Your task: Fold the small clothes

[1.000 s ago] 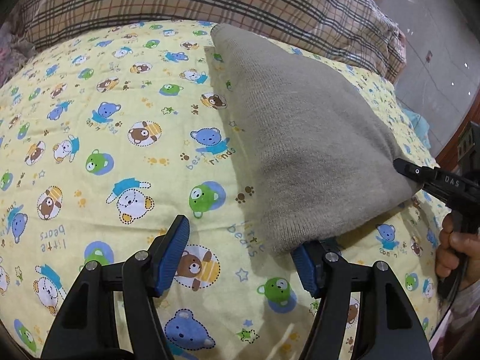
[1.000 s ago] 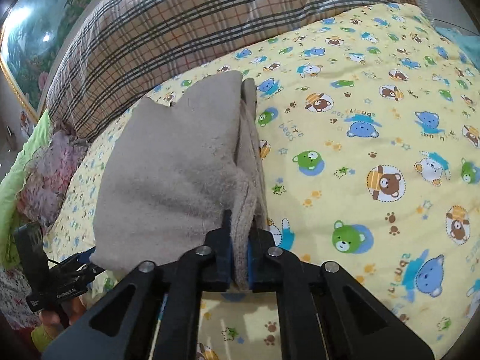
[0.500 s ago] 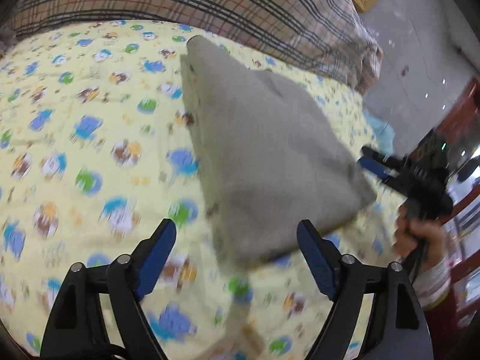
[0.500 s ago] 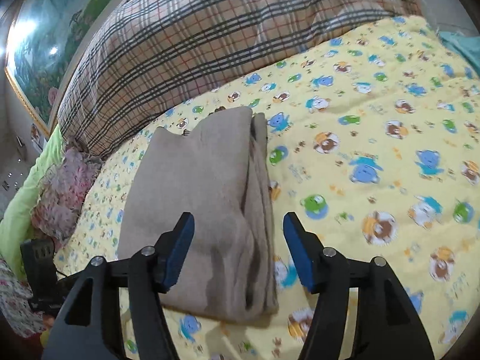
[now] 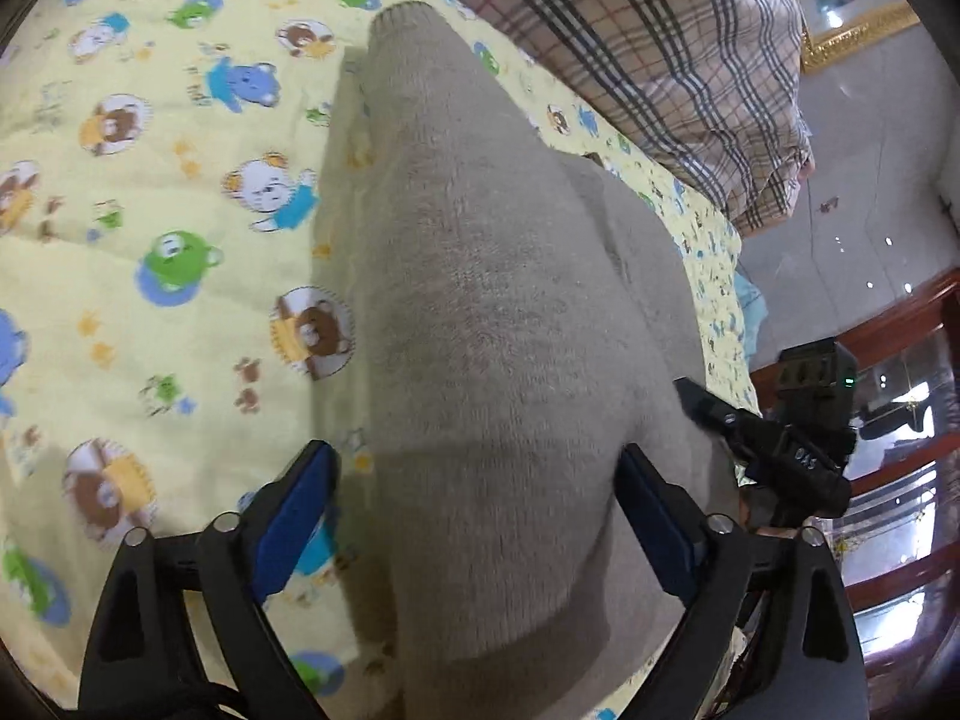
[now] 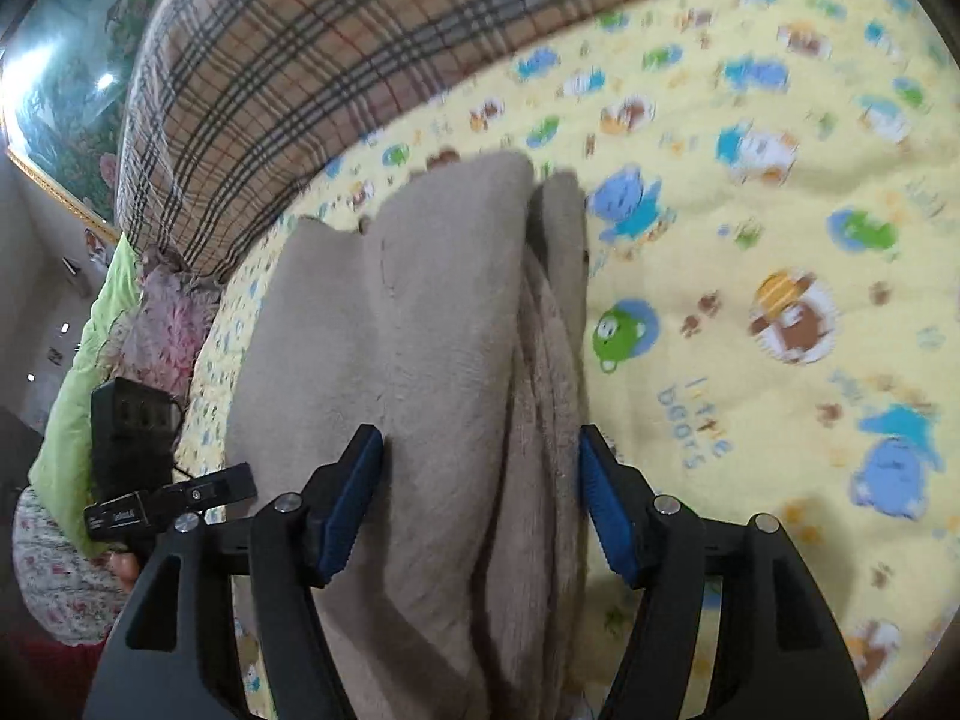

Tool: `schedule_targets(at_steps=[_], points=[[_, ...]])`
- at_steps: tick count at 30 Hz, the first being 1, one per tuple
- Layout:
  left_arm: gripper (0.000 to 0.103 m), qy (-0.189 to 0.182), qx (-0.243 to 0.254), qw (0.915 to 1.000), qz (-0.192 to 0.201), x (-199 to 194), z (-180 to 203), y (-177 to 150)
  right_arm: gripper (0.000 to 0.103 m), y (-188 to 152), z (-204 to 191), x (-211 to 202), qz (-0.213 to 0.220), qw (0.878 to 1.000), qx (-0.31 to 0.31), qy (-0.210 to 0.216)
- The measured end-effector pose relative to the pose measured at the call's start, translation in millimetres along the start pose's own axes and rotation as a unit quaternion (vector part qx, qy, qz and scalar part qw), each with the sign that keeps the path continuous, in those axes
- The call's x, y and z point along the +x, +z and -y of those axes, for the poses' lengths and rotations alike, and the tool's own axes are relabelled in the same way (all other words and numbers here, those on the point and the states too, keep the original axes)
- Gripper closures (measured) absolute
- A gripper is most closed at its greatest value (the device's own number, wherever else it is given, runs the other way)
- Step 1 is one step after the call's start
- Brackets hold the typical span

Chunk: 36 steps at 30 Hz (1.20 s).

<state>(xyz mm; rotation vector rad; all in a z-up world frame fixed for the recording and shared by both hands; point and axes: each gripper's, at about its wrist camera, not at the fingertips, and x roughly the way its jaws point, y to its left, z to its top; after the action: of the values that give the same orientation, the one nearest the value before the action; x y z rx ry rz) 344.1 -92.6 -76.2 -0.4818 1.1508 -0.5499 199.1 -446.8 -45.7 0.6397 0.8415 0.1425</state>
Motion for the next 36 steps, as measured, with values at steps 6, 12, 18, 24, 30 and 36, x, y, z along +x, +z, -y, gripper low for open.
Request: schedule_targets(at_steps=[6, 12, 18, 24, 30, 36], points=[[0.042, -0.005, 0.039, 0.9992, 0.013, 11, 10, 4, 0.063, -6, 2, 12, 0.002, 0.998, 0.020, 0.053], [0.053, -0.014, 0.045, 0.9982, 0.037, -29, 11, -15, 0.069, -13, -33, -9, 0.028, 0.997, 0.016, 0.076], [0.053, 0.000, 0.038, 0.9958, 0.084, -119, -24, -47, 0.069, -39, -100, 3, 0.017, 0.992, -0.025, 0.122], [0.052, 0.032, 0.035, 0.9932, 0.107, -192, -73, -74, 0.069, -67, -166, 53, -0.016, 0.981, -0.060, 0.184], [0.051, 0.054, -0.006, 0.9937, 0.098, -209, -135, -99, 0.070, -90, -196, 108, -0.066, 0.977, -0.067, 0.190], [0.035, 0.033, -0.036, 0.9922, 0.115, -194, -160, -114, 0.068, -96, -178, 122, -0.071, 0.982, -0.048, 0.168]])
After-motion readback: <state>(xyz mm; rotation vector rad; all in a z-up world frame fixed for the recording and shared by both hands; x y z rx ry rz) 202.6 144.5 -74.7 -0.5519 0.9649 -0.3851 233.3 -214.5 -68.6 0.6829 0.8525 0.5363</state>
